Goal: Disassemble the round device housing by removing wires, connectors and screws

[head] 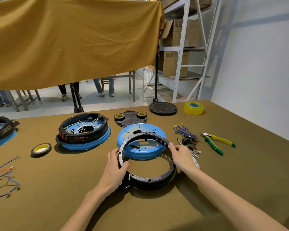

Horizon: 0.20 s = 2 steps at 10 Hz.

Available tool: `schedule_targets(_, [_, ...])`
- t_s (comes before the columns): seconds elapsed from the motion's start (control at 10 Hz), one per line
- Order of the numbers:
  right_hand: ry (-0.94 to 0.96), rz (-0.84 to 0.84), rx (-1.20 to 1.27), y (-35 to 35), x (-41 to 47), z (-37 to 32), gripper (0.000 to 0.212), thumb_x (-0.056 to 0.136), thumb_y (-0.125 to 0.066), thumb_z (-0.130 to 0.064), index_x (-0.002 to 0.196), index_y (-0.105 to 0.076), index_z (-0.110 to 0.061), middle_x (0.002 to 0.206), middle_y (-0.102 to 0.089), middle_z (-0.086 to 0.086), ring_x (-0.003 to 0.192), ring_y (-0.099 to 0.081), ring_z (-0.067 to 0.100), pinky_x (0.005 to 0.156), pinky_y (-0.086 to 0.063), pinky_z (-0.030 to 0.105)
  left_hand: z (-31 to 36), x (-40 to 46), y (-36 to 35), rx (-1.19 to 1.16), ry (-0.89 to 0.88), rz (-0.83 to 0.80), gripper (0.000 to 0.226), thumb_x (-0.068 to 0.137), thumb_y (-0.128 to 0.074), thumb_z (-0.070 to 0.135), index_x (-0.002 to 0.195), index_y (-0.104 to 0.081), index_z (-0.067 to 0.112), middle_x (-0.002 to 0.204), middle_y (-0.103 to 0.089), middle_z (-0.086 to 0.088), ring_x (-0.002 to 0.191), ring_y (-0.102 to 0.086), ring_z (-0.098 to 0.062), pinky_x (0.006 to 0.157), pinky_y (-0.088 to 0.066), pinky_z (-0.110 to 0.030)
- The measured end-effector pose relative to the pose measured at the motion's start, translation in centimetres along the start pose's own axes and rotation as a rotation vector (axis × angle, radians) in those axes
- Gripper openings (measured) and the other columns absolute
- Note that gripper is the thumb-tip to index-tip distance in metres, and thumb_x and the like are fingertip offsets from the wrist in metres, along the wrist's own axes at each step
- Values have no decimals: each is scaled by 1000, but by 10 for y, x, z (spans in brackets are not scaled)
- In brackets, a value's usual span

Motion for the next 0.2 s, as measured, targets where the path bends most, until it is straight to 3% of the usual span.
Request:
schedule_targets(0.1, [42, -72, -51, 11, -6, -3, 49, 107, -44, -42, 83, -65, -5, 69, -54, 6, 65, -50, 17, 64, -35, 31, 2, -4, -3, 36, -71, -53, 69, 104, -54, 37, 159, -13, 31, 164, -21, 10, 141, -28, -1, 120, -24, -37])
schedule_targets(0.2, [179, 72, 69, 57, -16, -20, 26, 103, -58, -25, 121, -68, -9, 106, -71, 4, 94, -65, 19, 79, -48, 28, 2, -4, -2, 35, -97, -40, 75, 101, -53, 51, 160, -10, 34, 167, -21, 11, 149, -26, -5, 125, -24, -41])
Point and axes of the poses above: each hand's wrist, its own x-axis towards the middle knuckle, its own y-axis out of the back of the hand, z = x × y, the point moved 6 cm from there along x, towards the middle knuckle
